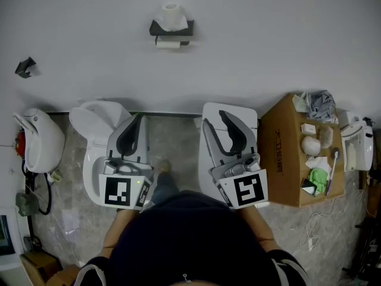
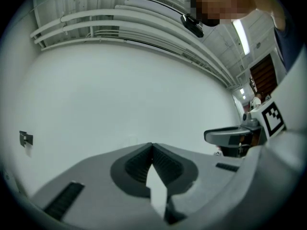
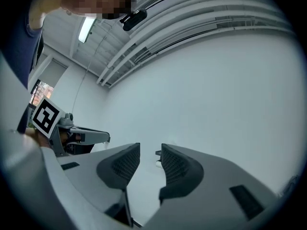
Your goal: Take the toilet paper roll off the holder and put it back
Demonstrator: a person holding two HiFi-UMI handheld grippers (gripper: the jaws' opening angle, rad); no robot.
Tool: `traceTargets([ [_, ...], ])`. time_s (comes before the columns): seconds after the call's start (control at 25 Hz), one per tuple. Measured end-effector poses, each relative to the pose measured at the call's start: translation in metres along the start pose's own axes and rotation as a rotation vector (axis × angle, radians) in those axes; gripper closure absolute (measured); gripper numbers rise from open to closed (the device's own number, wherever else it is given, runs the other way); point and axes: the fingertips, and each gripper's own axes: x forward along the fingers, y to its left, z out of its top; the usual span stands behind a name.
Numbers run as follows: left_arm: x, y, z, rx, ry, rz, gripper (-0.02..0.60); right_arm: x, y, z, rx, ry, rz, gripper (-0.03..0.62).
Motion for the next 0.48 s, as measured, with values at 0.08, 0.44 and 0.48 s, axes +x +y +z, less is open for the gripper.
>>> traceTargets([
  [0.08, 0.018, 0.015, -0.001, 0.004, -0.006, -0.023, 0.580, 0.022, -0.001, -0.001, -0.011, 0.006, -0.010, 0.441],
  [0.44, 0.089, 0.079, -0.015, 0.008, -0.002, -0.143, 0.581, 0.108, -0.009, -0.008, -0.017, 0.017, -0.111, 0.433],
  [0.48, 0.095, 0.086, -0.016, 0.010, -0.004, -0.154, 0.580, 0.116, -0.009, -0.010, -0.019, 0.018, -0.122, 0.431],
])
